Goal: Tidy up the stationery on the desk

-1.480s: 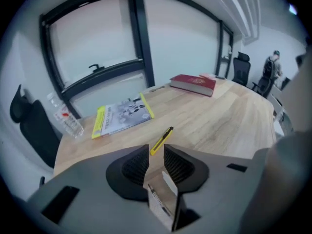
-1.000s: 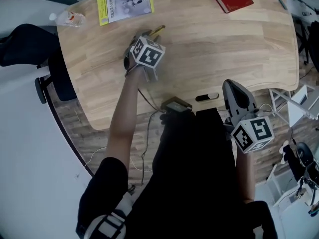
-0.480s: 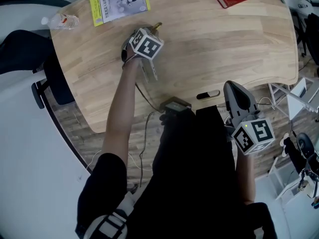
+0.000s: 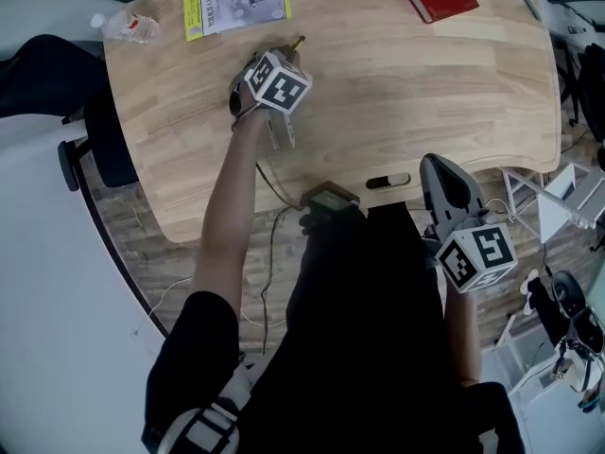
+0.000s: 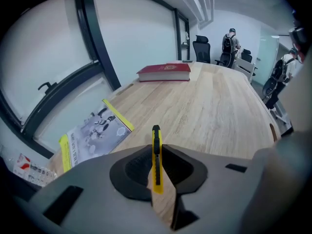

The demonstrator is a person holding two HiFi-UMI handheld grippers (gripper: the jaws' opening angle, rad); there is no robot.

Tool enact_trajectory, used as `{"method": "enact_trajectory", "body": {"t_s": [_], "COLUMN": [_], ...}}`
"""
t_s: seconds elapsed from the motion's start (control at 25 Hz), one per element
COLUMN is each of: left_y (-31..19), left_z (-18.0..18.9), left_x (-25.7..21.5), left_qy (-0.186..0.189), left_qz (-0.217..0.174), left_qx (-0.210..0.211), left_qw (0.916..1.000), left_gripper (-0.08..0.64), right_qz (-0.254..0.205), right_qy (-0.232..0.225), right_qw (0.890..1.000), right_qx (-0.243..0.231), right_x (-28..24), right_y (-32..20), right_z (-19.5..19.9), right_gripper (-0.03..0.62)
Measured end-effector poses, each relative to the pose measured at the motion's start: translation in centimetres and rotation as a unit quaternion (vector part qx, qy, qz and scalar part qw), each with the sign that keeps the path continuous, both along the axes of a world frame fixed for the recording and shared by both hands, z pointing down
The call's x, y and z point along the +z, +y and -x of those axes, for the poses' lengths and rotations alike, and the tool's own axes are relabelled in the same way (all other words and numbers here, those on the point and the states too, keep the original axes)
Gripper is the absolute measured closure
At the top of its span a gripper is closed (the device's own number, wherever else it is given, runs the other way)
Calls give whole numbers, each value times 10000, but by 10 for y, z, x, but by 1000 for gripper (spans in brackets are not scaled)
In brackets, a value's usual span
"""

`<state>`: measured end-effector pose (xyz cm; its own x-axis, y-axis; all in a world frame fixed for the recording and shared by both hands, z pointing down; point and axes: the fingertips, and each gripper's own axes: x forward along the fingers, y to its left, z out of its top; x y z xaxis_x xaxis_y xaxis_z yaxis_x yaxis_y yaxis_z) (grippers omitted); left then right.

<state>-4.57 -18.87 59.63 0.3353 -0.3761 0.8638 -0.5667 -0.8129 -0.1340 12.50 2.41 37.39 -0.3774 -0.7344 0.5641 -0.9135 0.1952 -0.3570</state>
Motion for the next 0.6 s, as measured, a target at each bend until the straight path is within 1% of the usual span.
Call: {"method": "enact_trajectory", "body": {"t_s": [0.12,0.24,0.32,0.44,0.6], "left_y": [3,16,30,54,91], "left_z": [6,15,20,32,56], "left_x": [-29,-58,-72,-84,-76], "left_qy": [138,415,577,609,677], "left_qz": [-141,-175,-173,-306,-172], "left_qx": [-367,-965,-1357,-1902,-2638], "left_qw": [9991,9943,9889,9794,9620], "left_gripper": [476,476,476,476,476], "right_qz": [-138,-247,-334,-406,-400], "right_qy": [-88,-187,-264,-343,-353], "right_qw": [9996,9985,9971,9945,9914], "right_qx": [-213,-457,-632,-906,-1194], "right_x": [-7,-14,-19,-24,-25], "right_y": [-2,-4,-7,-9,-8], "right_z": [1,1,-1,-3,-7], "right_gripper": [572,572,572,572,572]}}
